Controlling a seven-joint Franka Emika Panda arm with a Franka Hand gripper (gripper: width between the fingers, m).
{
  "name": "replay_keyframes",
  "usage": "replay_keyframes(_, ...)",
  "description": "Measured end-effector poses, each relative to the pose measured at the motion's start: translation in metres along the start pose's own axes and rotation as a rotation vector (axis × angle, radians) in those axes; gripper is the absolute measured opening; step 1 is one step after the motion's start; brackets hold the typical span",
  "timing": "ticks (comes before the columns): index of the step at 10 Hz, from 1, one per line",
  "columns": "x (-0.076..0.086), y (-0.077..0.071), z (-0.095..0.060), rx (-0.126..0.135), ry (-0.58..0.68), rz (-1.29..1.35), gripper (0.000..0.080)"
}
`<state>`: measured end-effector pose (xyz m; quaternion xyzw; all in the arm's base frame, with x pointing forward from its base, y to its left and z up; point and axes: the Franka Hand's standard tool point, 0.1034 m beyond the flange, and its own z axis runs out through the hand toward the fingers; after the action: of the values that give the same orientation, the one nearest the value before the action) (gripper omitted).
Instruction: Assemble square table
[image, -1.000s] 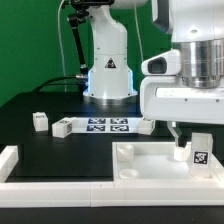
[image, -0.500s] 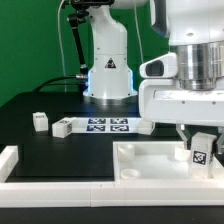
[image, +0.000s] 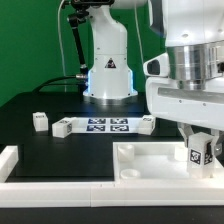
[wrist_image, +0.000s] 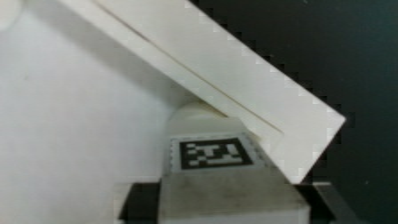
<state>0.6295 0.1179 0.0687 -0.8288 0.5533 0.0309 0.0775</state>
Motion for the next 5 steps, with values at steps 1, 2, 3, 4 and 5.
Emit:
replay_keyframes(1,-0.0008,-0.0008,0.0007,0.006,-0.029,0.166,0.0293)
replay_keyframes(2,-0.0019,-0.0015,0.0013,0.010,-0.042,0.303,0.0293)
replay_keyframes(3,-0.0036,-0.0020,0.0018,0.010,-0.047,0.404,0.0293)
replay_keyframes(4,-0.0035,-0.0024,0.0021,0.017,-0.056,0.500,0.0293)
replay_keyframes(5,-0.0038,-0.0024,0.0024,0.020,-0.063,0.561,0.0293)
